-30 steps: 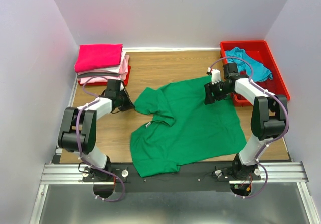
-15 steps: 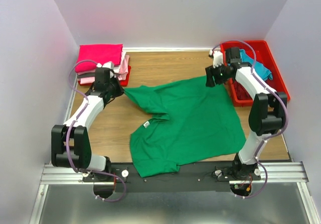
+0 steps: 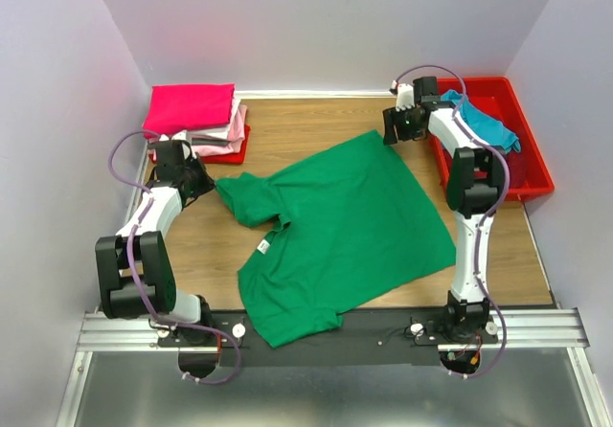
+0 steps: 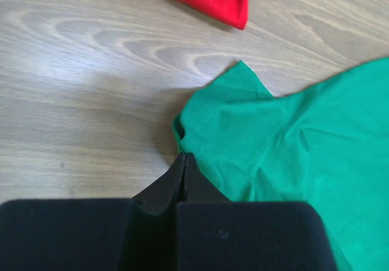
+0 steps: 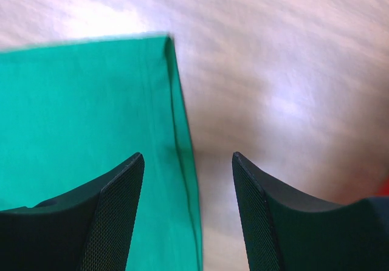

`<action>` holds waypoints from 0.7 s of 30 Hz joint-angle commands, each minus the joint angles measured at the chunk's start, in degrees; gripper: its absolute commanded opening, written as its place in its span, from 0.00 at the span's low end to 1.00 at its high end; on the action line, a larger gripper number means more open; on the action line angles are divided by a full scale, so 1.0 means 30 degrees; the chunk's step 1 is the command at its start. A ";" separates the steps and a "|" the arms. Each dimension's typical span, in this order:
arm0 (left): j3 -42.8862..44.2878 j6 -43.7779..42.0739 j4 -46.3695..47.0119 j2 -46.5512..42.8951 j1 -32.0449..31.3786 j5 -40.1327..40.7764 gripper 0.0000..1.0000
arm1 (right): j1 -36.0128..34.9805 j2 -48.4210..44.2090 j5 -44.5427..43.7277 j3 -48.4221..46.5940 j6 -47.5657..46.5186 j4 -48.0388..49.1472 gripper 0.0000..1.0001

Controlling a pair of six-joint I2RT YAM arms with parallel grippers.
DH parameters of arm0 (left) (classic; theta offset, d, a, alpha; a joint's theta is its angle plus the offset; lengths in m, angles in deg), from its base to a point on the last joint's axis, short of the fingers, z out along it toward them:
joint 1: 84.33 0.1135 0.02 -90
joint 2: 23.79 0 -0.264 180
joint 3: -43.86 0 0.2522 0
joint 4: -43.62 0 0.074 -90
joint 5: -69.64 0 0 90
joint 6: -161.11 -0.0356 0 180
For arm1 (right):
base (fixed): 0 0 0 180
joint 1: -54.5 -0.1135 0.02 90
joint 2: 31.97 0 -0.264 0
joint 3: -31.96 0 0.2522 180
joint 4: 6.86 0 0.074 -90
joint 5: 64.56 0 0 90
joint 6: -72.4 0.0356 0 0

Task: Fold and stack the t-shirts
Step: Flatten the tshirt out

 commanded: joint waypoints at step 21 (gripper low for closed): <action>-0.0086 -0.0528 0.0636 0.0682 -0.0020 -0.2092 0.00 | 0.0090 0.6725 0.5488 -0.6792 0.2494 -0.0238 0.58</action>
